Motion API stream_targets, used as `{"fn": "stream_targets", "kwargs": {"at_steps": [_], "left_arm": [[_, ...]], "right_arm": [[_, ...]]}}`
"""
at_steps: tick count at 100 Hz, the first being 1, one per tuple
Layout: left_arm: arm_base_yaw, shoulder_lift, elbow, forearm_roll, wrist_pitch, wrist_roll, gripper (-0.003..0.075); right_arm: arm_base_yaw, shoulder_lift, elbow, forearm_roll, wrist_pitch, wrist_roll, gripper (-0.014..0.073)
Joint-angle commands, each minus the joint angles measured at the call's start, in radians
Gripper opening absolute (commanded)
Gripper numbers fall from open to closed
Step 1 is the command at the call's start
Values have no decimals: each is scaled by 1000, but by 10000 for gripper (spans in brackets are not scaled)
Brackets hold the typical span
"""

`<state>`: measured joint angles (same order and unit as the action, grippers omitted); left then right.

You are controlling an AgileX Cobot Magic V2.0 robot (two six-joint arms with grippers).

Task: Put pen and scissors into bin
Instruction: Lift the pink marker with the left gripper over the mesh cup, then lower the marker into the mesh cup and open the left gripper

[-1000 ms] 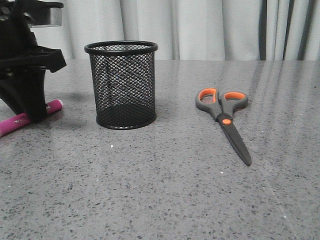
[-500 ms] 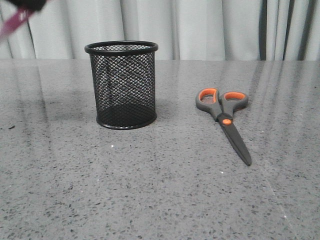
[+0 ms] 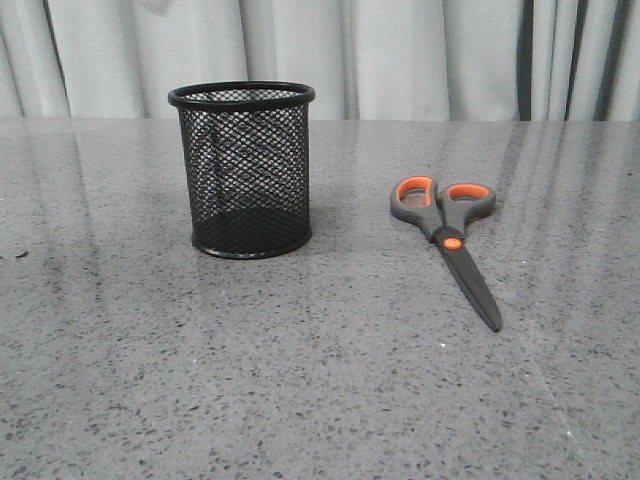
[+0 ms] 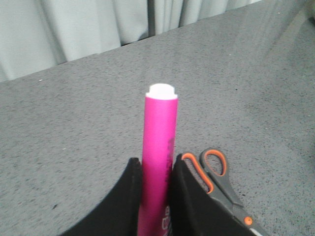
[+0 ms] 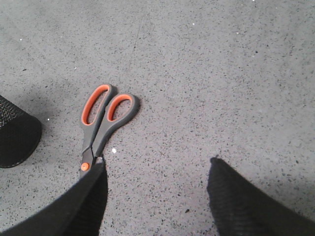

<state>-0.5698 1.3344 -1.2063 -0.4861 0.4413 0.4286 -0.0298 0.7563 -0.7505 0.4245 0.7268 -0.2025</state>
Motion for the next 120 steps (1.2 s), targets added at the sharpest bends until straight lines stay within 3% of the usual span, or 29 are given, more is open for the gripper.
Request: {"fn": "stream_targets", "kwargs": {"at_steps": [1, 43, 120], "left_arm": [[-35, 7, -25, -28, -106, 16, -21], [-57, 136, -25, -28, -152, 18, -21], [-13, 177, -25, -2, -10, 18, -5]], "right_arm": [[-5, 3, -36, 17, -56, -15, 400], [-5, 3, -36, 17, -56, -15, 400], [-5, 3, -36, 17, -49, -15, 400]]}}
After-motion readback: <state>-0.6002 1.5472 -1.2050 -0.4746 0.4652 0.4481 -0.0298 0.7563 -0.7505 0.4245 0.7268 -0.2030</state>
